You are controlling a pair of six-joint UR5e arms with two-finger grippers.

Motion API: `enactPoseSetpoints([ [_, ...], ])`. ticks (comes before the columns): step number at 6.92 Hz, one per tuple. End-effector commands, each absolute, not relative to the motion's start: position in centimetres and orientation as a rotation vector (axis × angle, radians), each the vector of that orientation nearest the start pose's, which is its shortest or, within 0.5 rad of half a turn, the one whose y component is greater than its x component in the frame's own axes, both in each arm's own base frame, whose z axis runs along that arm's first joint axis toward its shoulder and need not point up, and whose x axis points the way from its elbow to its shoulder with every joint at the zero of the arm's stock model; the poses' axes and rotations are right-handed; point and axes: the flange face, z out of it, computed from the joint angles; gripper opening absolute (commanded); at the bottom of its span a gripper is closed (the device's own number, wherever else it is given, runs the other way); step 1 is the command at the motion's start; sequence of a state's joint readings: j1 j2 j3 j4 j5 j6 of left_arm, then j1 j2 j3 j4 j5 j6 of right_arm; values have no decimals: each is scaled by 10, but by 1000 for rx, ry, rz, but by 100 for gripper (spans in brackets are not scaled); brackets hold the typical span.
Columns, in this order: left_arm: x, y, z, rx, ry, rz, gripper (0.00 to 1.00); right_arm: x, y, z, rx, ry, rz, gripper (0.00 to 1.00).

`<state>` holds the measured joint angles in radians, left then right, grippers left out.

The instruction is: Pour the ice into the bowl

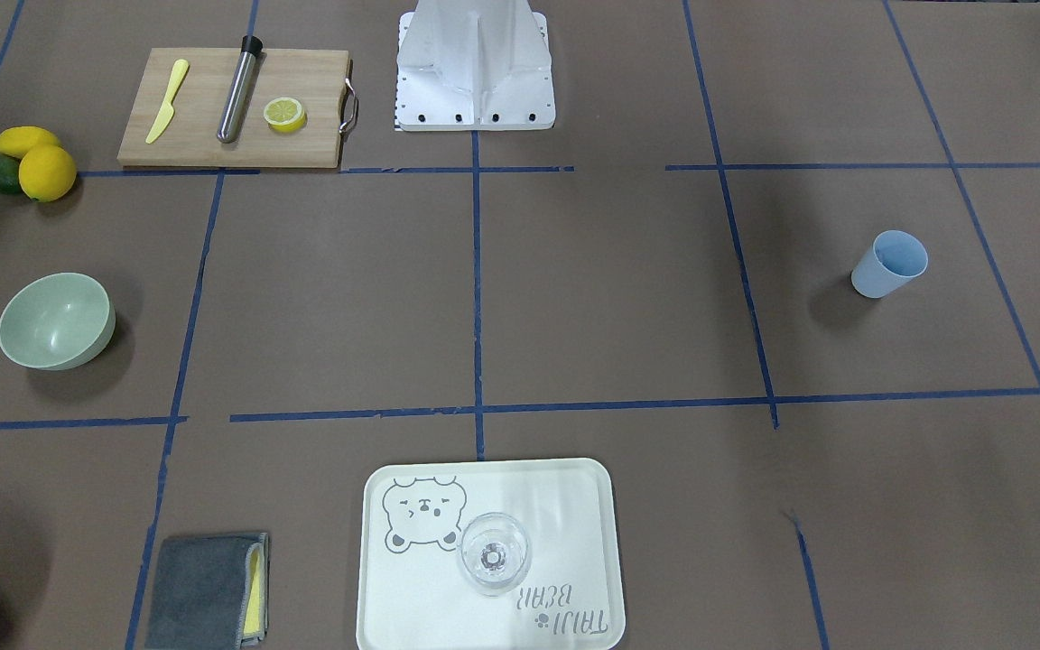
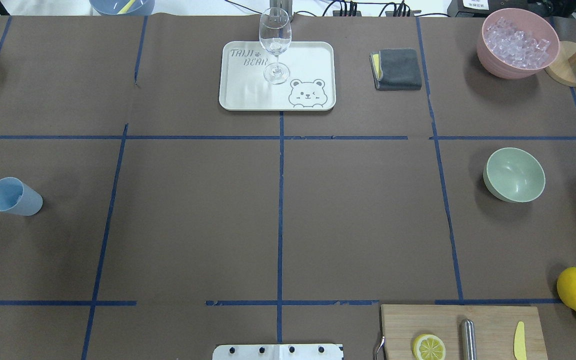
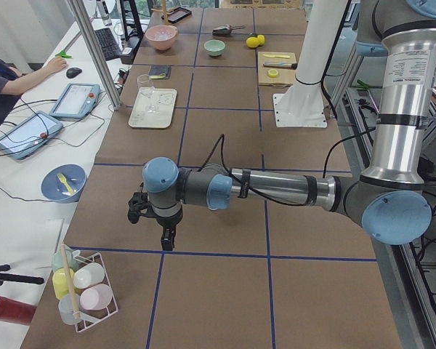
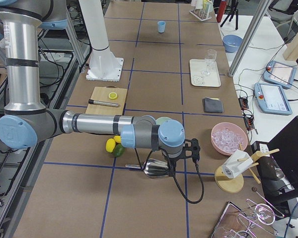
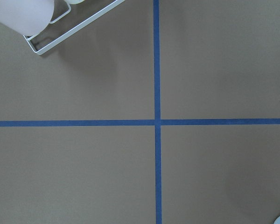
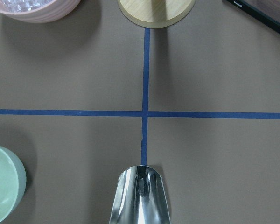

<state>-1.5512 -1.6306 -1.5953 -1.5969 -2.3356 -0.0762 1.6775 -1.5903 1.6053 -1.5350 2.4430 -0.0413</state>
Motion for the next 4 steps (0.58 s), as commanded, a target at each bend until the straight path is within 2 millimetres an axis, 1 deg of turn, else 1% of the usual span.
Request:
enactPoseSetpoints([
  [1, -54, -525, 612, 73, 769, -8, 100, 108, -480, 637, 121, -863, 39, 100],
  [2, -49, -528, 598, 97, 776, 10, 100, 107, -485, 633, 123, -866, 39, 100],
  [3, -26, -531, 558, 169, 787, 85, 100, 103, -485, 635, 124, -869, 26, 100],
  [4, 0, -540, 516, 275, 798, 173, 100, 98, -487, 629, 131, -875, 12, 100],
])
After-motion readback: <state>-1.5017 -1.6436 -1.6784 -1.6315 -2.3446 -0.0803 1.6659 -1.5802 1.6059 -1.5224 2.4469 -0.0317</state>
